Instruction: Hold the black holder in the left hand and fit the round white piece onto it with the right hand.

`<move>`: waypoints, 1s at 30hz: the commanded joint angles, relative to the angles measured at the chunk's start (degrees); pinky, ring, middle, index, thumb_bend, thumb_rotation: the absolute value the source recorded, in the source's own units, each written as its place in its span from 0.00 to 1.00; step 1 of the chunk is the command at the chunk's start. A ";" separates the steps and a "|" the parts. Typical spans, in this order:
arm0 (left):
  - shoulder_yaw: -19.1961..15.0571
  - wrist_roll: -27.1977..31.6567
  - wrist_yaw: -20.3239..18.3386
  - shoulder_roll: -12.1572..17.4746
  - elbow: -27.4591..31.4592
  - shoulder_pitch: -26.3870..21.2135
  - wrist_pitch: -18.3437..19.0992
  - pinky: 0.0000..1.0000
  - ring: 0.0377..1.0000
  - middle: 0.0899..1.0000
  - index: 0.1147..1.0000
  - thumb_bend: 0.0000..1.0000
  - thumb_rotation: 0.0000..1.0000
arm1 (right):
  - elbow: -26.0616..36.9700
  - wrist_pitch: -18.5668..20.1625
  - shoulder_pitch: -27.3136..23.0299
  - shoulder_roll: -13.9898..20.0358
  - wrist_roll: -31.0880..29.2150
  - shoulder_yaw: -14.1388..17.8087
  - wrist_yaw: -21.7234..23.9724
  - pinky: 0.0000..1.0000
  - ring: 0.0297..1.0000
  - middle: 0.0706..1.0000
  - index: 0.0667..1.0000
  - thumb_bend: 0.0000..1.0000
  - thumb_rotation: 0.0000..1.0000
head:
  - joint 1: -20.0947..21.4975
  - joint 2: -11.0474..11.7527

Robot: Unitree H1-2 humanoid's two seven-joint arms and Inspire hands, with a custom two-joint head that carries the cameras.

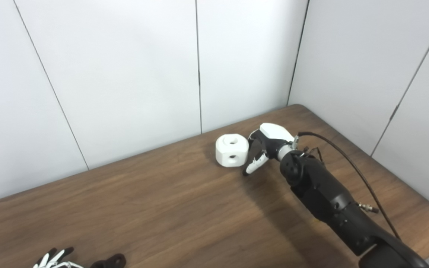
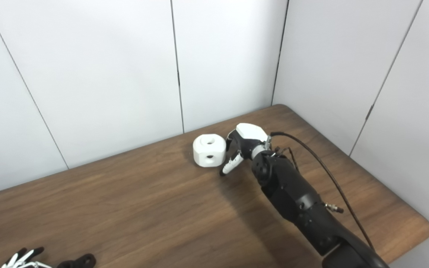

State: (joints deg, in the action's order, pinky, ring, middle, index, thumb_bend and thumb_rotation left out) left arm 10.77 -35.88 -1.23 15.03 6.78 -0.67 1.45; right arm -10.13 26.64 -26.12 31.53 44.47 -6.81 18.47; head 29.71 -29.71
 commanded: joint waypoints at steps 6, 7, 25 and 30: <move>-0.58 -0.39 -0.28 0.85 1.17 -0.12 0.58 1.00 0.98 0.87 0.41 0.52 0.04 | 5.56 0.27 -1.95 0.02 3.88 4.82 7.62 0.97 1.00 1.00 0.94 1.00 0.48 | -0.09 0.05; -0.62 -0.26 -0.35 0.81 1.19 -0.11 0.66 1.00 0.98 0.87 0.41 0.52 0.04 | 5.91 0.26 -1.89 -0.29 4.40 5.24 8.04 0.97 1.00 1.00 0.97 1.00 0.48 | -0.09 0.05; -0.42 -0.74 -0.13 0.56 1.56 0.21 0.57 1.00 0.98 0.87 0.41 0.52 0.04 | 6.06 -0.06 -3.16 0.84 3.06 4.80 6.49 0.98 1.00 1.00 0.95 1.00 0.43 | -1.12 0.16; -0.52 -0.79 0.15 0.43 1.94 0.64 0.63 1.00 0.97 0.87 0.41 0.52 0.04 | 6.84 -0.25 -4.03 1.63 1.20 3.82 7.50 0.98 1.00 1.00 0.91 1.00 0.38 | -1.99 -0.08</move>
State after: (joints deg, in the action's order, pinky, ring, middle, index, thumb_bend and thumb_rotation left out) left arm 10.75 -35.94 -1.23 14.98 7.02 -0.49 1.61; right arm -5.39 26.61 -26.63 30.93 46.29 -3.06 26.69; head 27.69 -29.71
